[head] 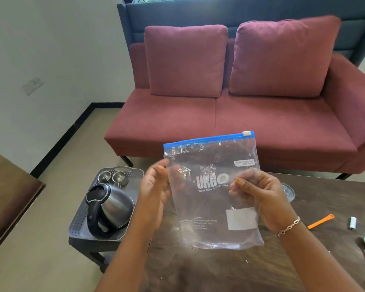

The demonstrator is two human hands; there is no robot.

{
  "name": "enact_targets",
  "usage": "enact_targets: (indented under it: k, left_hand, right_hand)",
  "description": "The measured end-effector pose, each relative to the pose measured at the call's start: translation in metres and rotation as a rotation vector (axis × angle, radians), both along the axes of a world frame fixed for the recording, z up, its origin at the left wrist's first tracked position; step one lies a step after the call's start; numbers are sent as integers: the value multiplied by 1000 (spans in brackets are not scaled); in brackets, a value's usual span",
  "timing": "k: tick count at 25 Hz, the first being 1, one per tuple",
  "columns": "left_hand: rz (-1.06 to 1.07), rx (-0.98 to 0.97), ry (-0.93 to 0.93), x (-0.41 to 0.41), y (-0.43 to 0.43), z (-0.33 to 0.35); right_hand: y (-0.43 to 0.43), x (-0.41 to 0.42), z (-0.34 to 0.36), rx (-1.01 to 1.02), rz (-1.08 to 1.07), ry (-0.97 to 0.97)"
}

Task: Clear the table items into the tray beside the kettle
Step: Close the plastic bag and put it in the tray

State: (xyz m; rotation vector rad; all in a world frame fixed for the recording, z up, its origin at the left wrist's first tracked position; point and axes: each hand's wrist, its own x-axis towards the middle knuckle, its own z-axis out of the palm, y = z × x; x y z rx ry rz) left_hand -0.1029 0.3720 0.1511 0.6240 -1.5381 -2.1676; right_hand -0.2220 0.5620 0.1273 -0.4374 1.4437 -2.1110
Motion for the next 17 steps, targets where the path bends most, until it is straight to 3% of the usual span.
enact_targets:
  k: [3, 10, 13, 17]
  left_hand:
    - [-148, -10, -157, 16, 7, -22]
    - [263, -64, -37, 21, 15, -31]
    - [287, -301, -11, 23, 17, -30]
    - [180, -378, -79, 27, 11, -28]
  right_hand:
    - [-8, -1, 2, -13, -12, -72]
    - [-12, -2, -3, 159, -99, -31]
    - [-11, 0, -5, 197, -110, 77]
    - [-9, 1, 0, 377, 40, 300]
